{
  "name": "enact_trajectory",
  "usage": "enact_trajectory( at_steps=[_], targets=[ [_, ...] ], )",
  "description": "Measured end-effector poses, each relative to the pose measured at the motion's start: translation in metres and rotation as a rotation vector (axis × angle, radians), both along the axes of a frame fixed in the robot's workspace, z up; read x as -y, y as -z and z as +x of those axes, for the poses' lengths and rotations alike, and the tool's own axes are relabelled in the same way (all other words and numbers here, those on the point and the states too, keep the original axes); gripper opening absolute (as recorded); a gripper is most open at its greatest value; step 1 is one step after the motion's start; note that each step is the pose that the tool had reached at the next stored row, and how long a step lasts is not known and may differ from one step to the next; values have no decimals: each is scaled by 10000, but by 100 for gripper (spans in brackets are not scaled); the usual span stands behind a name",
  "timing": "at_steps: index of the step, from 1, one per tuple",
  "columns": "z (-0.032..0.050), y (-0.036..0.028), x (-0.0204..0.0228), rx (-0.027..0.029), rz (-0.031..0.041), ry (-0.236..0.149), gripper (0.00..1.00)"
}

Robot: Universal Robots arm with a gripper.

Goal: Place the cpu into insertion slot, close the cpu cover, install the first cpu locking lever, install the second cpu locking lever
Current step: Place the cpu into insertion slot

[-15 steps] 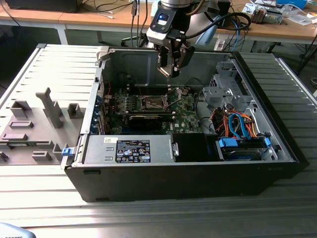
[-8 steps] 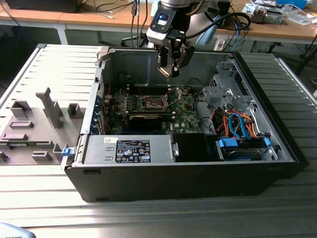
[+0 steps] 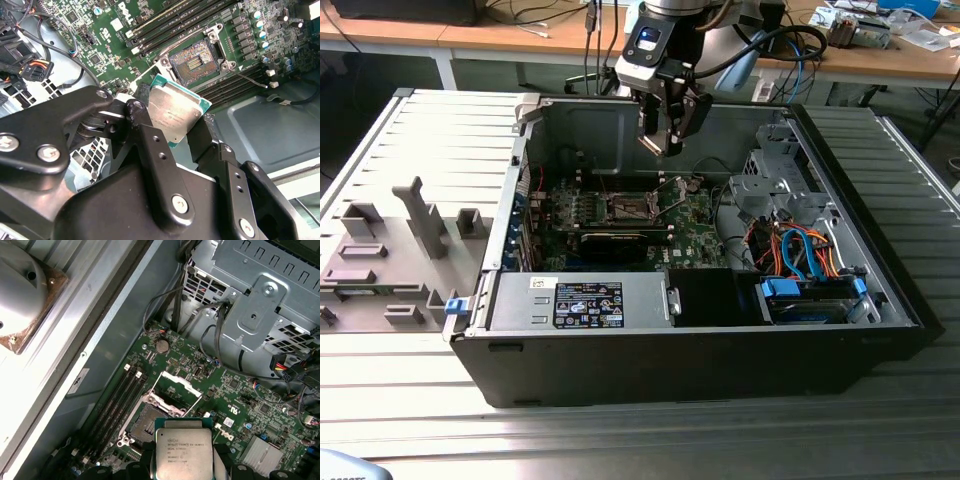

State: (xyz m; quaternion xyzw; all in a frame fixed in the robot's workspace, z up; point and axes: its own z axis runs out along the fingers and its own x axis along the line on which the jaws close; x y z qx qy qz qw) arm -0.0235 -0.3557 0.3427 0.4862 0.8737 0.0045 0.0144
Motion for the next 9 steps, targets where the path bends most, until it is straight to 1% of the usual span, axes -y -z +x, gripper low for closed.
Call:
enact_trajectory(
  at_steps=[3, 9],
  targets=[
    [0, 0, 0, 0, 0, 169, 55],
    [0, 0, 0, 0, 0, 233, 55]
  ],
)
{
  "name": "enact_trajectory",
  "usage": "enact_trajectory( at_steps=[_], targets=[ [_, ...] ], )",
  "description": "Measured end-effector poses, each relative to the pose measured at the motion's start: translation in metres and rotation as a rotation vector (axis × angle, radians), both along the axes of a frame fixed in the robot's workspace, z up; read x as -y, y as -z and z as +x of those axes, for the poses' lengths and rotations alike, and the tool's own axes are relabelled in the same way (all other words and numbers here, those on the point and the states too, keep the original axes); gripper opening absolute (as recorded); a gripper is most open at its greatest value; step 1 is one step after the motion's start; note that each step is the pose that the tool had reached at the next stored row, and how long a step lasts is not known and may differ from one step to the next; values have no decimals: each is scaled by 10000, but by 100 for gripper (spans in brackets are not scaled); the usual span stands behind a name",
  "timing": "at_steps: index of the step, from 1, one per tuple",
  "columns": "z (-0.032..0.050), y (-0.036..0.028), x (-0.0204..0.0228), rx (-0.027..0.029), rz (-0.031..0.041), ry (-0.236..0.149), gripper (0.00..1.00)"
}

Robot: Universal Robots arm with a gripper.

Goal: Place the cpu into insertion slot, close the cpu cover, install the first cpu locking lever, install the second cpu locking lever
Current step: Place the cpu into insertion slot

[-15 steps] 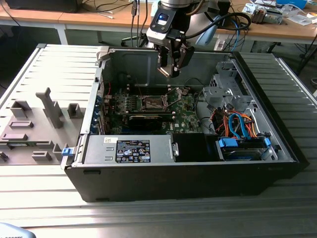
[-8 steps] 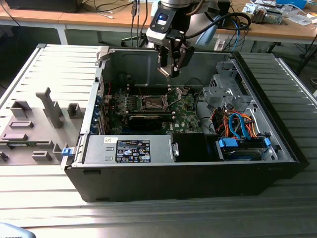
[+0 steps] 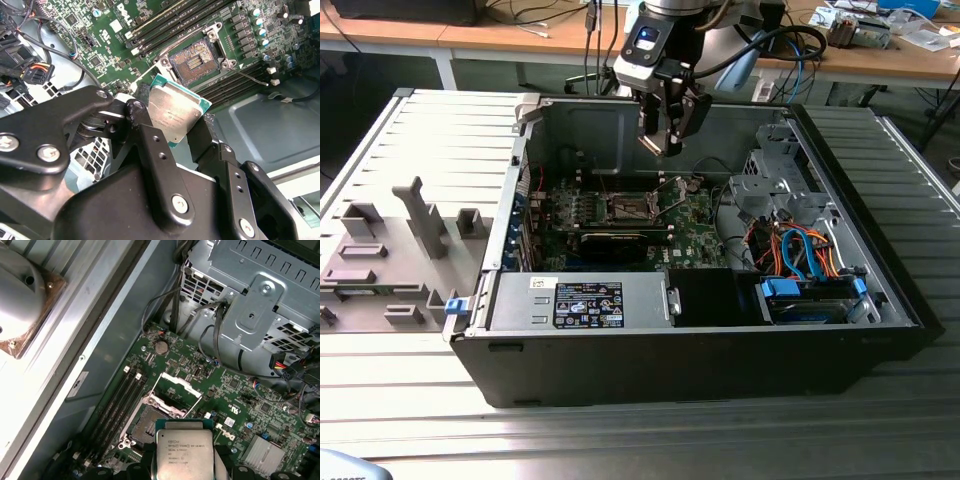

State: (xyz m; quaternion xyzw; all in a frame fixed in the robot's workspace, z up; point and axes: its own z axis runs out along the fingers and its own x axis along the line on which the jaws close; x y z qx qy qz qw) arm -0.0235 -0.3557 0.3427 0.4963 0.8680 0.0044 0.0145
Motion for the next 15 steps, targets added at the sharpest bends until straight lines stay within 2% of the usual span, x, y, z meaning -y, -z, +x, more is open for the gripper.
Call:
enact_trajectory(
  at_steps=[15],
  targets=[
    [0, 0, 0, 0, 0, 146, 55]
  ],
)
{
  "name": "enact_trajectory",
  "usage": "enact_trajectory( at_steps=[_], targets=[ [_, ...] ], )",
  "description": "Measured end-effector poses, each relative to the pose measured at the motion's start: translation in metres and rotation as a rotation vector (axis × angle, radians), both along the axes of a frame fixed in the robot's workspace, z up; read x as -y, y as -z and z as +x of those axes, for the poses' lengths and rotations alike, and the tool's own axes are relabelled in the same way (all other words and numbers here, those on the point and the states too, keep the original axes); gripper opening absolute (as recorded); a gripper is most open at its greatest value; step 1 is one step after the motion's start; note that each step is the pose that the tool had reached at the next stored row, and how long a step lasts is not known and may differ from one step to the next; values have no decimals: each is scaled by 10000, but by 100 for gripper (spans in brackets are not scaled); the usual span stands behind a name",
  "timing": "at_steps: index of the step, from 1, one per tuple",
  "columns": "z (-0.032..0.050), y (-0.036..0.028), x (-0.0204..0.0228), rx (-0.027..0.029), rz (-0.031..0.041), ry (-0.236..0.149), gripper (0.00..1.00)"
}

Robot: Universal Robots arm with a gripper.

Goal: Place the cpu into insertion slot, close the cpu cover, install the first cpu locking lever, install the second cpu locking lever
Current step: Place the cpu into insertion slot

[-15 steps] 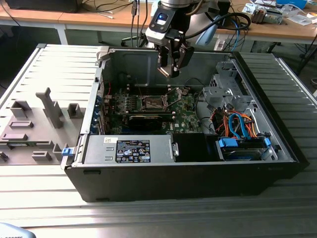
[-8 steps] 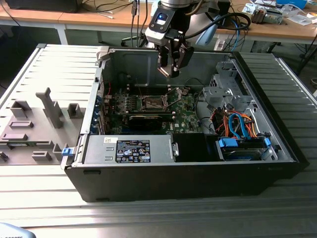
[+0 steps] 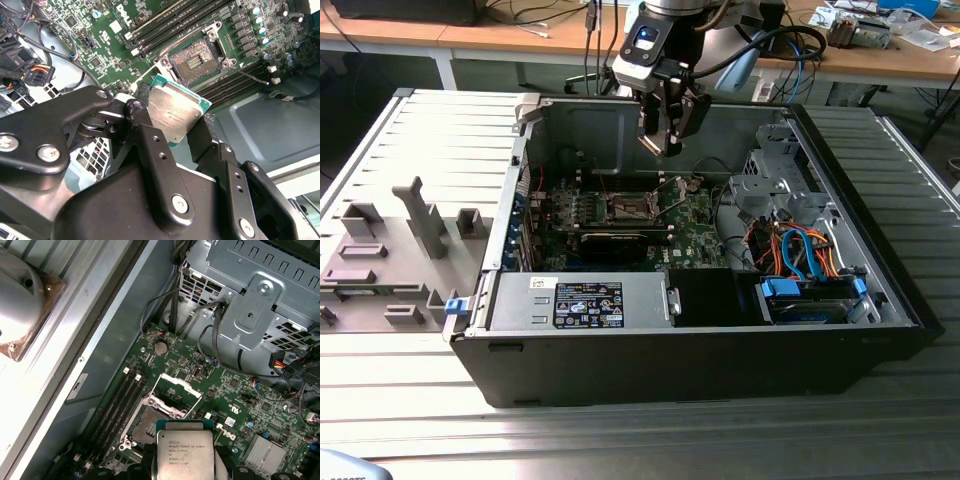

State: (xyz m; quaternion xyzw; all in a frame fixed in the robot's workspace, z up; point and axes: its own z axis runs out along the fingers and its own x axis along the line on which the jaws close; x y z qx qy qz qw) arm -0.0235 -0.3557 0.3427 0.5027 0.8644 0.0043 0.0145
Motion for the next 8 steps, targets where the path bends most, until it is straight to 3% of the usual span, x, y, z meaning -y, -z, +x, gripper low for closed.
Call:
enact_trajectory(
  at_steps=[8],
  targets=[
    [0, 0, 0, 0, 0, 67, 55]
  ],
)
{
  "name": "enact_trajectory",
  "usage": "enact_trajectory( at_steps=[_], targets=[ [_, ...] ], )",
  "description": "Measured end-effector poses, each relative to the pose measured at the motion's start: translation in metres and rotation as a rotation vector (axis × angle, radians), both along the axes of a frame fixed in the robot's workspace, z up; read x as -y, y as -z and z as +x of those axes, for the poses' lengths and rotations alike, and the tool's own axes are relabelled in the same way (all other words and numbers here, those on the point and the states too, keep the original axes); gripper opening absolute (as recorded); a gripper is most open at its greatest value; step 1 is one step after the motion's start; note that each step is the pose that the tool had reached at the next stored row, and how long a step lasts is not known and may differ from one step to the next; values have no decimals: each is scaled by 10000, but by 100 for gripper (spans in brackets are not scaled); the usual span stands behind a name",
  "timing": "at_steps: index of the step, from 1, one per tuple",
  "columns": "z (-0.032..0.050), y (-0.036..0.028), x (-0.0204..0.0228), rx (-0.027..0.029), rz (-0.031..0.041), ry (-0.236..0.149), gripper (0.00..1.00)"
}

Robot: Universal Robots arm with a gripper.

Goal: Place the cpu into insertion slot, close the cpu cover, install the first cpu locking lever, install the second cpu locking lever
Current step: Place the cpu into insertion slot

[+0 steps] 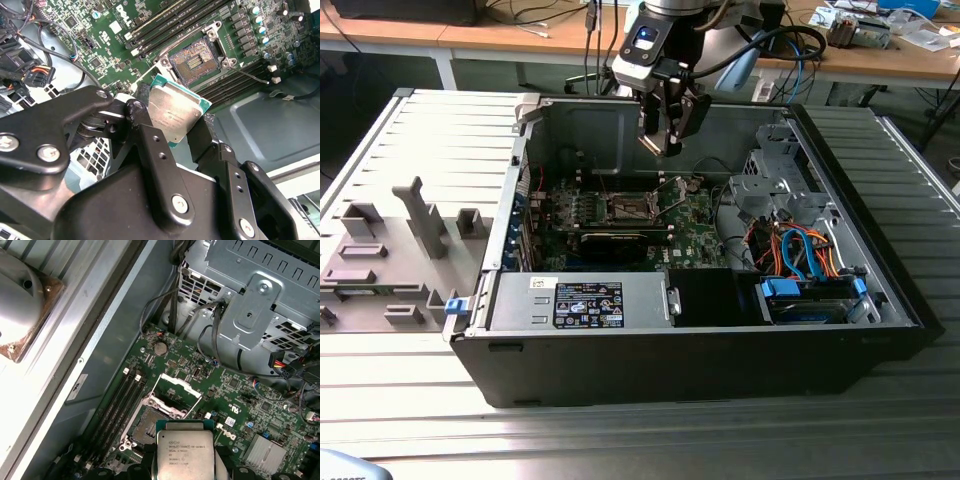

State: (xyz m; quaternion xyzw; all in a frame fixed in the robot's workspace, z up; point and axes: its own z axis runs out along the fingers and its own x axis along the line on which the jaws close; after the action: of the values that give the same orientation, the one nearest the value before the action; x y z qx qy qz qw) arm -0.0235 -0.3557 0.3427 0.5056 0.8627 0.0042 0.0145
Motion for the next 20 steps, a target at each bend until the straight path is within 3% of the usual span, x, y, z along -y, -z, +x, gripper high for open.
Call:
enact_trajectory(
  at_steps=[20],
  targets=[
    [0, 0, 0, 0, 0, 151, 55]
  ],
)
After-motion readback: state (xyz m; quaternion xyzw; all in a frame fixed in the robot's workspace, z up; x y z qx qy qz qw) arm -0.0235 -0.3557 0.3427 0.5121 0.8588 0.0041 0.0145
